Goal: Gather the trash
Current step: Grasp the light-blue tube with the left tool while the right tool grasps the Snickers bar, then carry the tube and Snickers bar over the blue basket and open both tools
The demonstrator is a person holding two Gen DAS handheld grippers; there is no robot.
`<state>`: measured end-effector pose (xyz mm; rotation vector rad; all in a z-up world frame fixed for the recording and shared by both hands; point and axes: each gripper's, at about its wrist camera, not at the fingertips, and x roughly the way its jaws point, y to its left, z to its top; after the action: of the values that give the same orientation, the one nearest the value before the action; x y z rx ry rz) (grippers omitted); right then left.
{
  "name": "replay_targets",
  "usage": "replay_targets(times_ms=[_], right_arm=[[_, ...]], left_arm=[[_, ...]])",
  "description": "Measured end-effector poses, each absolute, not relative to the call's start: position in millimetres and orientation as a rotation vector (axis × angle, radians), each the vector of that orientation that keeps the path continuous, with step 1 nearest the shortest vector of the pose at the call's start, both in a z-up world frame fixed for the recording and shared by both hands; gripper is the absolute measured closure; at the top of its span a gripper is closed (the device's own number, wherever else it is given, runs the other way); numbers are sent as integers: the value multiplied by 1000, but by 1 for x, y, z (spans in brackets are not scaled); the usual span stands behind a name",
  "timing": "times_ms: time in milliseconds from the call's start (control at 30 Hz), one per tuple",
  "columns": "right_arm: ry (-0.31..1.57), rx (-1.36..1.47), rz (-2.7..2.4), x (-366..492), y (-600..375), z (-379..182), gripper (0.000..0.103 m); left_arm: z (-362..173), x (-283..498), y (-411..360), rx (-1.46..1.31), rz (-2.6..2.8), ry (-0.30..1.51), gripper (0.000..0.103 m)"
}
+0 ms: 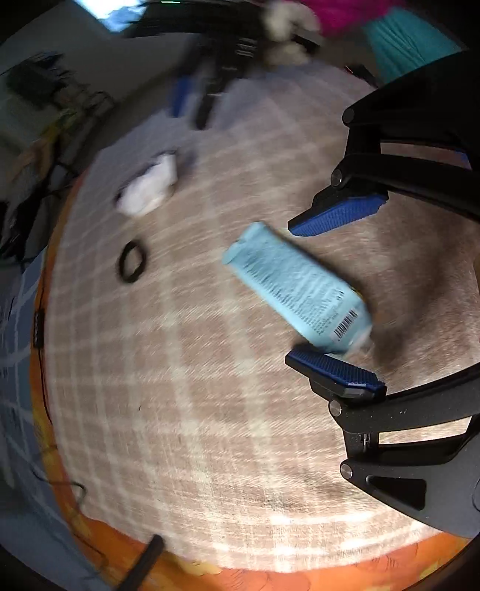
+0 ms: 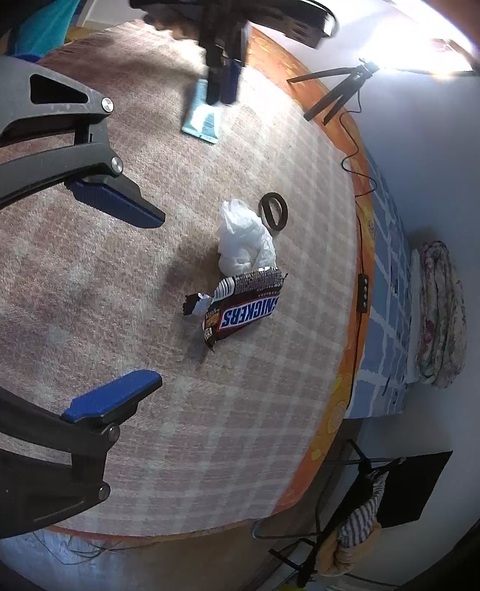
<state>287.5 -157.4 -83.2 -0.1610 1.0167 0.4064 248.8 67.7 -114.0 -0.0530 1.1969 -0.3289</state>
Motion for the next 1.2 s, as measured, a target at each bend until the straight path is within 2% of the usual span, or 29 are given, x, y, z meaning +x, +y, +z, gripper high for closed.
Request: replay_targets(times_ms=[233, 300, 367, 467, 667, 733, 800, 833, 933, 1200], right_arm=[[1004, -180, 395, 302, -156, -86, 22], [999, -204, 382, 307, -152, -88, 26], [993, -218, 374, 313, -149, -90, 30], [989, -223, 367, 324, -144, -95, 32], [991, -240, 361, 341, -138, -105, 54], [993, -221, 363, 343, -140, -106, 71], [995, -193, 376, 345, -143, -106, 77], [991, -184, 380, 344, -145, -105, 85], [981, -166, 393, 341, -149, -101, 96], [954, -154, 408, 323, -154, -84, 99]], left_arm=[[-119, 236, 28, 181, -287, 1146, 44], [-118, 238, 26, 167, -274, 1139, 49], [-117, 244, 23, 161, -261, 1130, 60], [-115, 257, 22, 141, -249, 1124, 64], [-118, 276, 34, 108, -241, 1115, 67], [-118, 280, 38, 92, -238, 1117, 67], [-120, 285, 42, 78, -232, 1118, 67], [-120, 287, 44, 71, -227, 1118, 67], [-119, 284, 50, 56, -216, 1119, 67], [-102, 254, 66, 42, -187, 1097, 67]])
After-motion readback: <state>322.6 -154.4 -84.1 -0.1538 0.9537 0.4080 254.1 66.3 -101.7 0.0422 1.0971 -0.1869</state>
